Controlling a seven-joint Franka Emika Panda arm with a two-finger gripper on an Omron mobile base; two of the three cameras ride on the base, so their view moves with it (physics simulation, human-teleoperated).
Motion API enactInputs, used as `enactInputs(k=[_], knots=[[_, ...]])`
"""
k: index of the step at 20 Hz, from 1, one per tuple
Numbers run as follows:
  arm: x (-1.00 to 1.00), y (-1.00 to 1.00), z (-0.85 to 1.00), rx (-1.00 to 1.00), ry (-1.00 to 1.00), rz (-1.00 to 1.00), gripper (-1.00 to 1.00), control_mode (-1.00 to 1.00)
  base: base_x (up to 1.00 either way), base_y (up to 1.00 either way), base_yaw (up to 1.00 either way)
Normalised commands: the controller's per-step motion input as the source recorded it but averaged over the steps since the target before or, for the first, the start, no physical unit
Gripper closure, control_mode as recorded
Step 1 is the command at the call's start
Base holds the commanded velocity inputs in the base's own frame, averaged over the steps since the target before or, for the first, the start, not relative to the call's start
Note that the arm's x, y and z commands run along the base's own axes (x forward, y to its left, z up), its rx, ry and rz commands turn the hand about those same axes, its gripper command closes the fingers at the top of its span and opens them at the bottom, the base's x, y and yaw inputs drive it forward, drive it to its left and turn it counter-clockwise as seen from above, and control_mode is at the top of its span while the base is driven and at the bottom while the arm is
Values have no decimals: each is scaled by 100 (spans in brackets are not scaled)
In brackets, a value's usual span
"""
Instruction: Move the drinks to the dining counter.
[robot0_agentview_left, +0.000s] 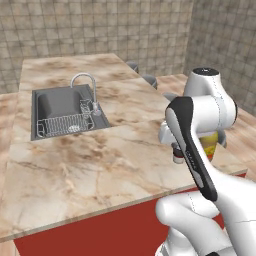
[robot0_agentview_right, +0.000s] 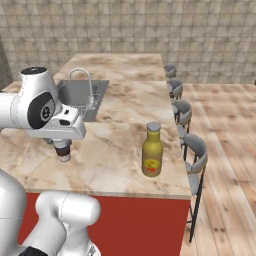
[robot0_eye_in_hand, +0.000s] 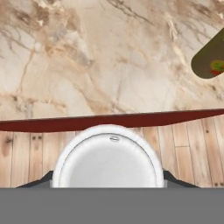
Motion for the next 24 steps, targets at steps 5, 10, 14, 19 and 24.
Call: enactInputs(k=[5,10,14,19,24], knots=[[19,-1,-16,0,0,-2,100,-100,0,0,0],[14,-6,-16,0,0,-1,100,-100,0,0,0],[19,-9,-16,0,0,-2,100,-100,0,0,0],[21,-13,-14,0,0,-1,100,-100,0,0,0],[21,-12,-16,0,0,0,100,-100,0,0,0]])
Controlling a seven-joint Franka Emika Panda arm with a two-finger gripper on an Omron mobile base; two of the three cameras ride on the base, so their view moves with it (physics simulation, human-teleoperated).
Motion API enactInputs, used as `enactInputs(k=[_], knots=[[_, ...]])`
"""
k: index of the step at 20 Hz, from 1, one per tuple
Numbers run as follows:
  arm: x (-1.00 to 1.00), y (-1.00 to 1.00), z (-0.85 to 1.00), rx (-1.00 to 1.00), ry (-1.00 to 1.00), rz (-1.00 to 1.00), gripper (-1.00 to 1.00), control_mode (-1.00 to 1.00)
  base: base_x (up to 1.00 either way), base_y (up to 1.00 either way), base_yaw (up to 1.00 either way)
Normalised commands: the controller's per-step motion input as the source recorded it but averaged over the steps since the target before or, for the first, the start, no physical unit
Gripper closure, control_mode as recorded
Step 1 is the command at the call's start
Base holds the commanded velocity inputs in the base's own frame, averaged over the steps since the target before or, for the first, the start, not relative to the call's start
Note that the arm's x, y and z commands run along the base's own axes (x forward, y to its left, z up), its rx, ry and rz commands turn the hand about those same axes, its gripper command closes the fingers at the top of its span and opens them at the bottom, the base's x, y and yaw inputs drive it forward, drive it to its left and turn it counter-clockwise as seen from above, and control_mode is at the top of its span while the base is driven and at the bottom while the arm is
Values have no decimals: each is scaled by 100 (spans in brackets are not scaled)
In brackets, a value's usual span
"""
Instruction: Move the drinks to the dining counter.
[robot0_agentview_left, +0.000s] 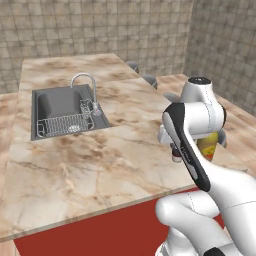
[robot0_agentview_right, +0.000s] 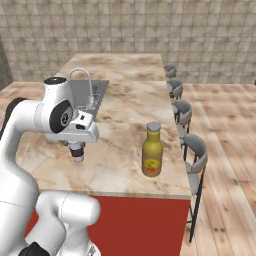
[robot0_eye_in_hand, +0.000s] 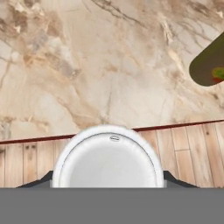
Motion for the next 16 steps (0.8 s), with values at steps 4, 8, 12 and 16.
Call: enactInputs(k=[4,8,12,16], knots=[[24,-8,-17,0,0,-1,100,-100,0,0,0],[23,-7,-18,0,0,-1,100,-100,0,0,0],[22,-7,-18,0,0,-1,100,-100,0,0,0],[20,-8,-20,0,0,-1,100,-100,0,0,0]])
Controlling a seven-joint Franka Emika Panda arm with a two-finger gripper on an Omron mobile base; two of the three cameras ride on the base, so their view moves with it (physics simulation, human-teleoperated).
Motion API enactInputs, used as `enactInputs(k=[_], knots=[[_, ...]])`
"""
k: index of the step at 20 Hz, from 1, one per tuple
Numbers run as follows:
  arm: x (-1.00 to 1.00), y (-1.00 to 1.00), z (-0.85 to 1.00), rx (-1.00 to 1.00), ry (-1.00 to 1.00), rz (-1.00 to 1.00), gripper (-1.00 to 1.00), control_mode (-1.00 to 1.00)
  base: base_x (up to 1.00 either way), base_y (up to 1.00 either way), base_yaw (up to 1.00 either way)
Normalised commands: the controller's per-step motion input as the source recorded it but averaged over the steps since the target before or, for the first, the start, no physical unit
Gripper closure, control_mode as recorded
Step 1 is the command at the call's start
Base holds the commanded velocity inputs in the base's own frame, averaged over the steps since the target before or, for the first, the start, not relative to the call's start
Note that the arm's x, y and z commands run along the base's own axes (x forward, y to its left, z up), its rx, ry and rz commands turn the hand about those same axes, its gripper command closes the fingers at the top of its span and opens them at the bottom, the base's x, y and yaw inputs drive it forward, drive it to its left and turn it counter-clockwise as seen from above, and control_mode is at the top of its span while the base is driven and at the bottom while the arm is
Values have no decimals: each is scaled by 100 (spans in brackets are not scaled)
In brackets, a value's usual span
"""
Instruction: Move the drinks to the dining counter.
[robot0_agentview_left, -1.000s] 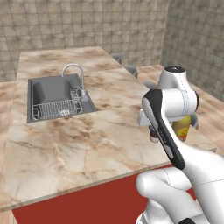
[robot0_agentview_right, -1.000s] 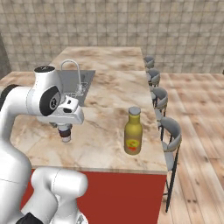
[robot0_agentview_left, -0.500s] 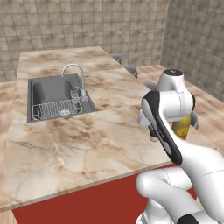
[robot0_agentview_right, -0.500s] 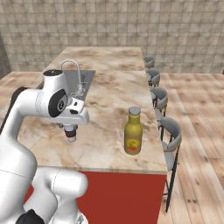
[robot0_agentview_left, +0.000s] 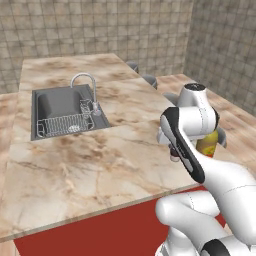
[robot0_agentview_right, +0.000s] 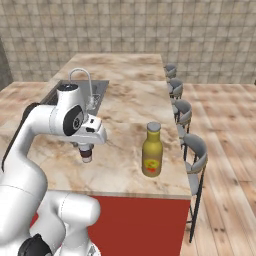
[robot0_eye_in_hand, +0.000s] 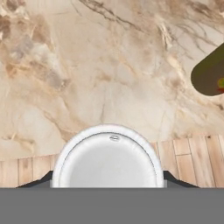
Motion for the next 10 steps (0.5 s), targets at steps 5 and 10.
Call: enactInputs(k=[5,10], knots=[[16,-9,-21,0,0,0,100,-100,0,0,0],[15,-8,-21,0,0,0,100,-100,0,0,0]])
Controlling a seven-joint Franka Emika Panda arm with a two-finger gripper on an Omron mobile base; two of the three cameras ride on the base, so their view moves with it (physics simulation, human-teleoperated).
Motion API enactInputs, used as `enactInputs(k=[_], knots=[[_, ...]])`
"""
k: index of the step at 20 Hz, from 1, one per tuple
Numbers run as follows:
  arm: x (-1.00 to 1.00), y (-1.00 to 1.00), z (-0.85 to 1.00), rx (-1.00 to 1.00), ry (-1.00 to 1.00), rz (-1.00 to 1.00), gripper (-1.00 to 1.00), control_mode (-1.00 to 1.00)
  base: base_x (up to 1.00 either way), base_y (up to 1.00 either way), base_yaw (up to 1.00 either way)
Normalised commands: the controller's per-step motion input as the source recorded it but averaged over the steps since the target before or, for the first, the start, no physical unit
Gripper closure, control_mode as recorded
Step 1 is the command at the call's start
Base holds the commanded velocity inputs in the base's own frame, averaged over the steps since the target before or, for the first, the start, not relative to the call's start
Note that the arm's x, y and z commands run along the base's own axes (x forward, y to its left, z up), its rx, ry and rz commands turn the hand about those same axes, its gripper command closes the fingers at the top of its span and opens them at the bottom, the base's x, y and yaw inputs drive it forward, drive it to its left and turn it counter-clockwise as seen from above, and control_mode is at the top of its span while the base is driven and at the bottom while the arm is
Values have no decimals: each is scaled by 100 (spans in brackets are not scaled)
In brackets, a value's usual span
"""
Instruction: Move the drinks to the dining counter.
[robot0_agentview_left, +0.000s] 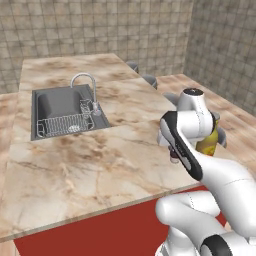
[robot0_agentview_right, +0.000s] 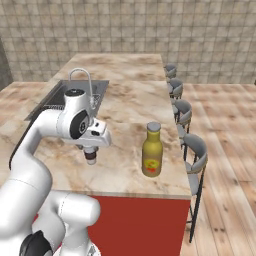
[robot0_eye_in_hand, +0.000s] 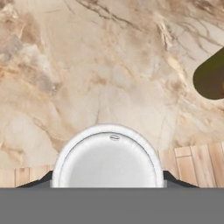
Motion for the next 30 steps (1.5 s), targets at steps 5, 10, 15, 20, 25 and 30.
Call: enactInputs(k=[5,10,15,20,25,30], knots=[[11,-7,-21,0,0,0,100,-100,0,0,0],[9,-5,-21,0,0,0,100,-100,0,0,0],[7,-4,-21,0,0,0,100,-100,0,0,0],[5,-2,-20,0,0,0,100,-100,0,0,0],[6,0,-21,0,0,0,100,-100,0,0,0],[7,0,-20,0,0,0,100,-100,0,0,0]])
